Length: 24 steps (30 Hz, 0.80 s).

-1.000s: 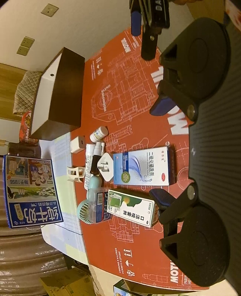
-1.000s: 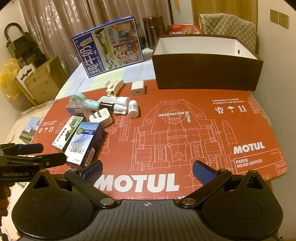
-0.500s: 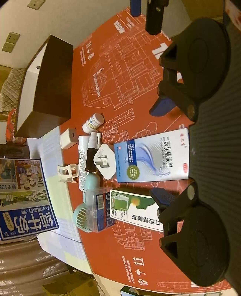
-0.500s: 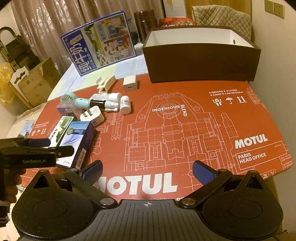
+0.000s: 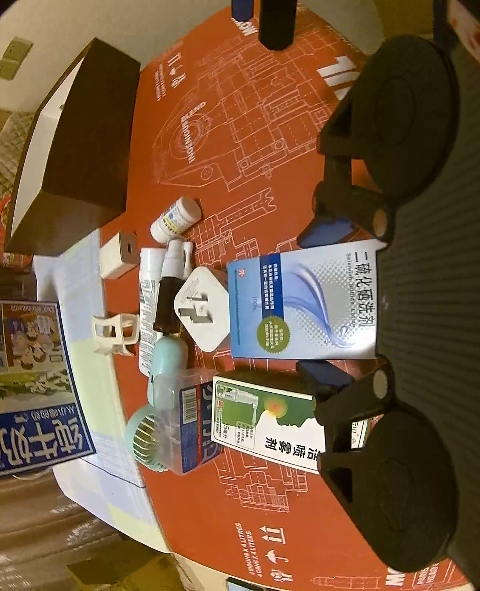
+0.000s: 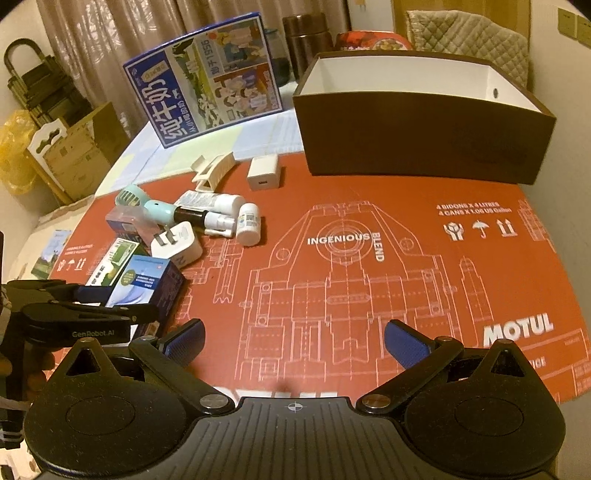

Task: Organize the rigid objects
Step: 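Grasp the blue-and-white medicine box with the left gripper while the right gripper approaches the pill bottle, then lift the blue box with the left gripper while the right gripper grasps the white pill bottle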

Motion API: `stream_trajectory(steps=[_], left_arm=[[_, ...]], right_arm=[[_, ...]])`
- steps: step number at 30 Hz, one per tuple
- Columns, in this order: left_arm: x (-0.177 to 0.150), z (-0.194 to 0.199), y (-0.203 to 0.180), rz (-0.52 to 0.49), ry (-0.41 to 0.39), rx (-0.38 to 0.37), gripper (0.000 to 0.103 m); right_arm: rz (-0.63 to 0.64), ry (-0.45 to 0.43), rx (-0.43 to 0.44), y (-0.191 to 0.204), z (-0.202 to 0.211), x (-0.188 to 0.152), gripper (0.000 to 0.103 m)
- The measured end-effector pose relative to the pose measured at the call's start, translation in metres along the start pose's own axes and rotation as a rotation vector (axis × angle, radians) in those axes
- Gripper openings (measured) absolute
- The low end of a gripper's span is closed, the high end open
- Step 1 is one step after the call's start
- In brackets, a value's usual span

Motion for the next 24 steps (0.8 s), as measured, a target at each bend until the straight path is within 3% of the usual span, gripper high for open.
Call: stream_trajectory(steps=[8,21,24], left_arm=[[0.003,0.012,-0.002,0.019,-0.033,0.035,0.061],[0.046,0.041,0.010,0.136,-0.100,0.112,0.060],[0.058,0.037,0.012,0.158,-0.100,0.122,0.061]], right_arm=[[0.062,0.034,0.063,0.006,-0.022,0.017,0.101],[0.215,0.033,0.133,0.030,-0.077,0.060,0.062],[0.234,0.030,0.140,0.035,-0.092,0.073,0.057]])
Point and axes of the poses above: each gripper's, at about its wrist camera, not at the fingertips, and z roughly against the way its jaws point, y to its left, x to its top, the point moved 8 cm from there along -z, roughly the way its jaws point, and after that the axes turned 5 degrees about -z, right-handed, at the moved point
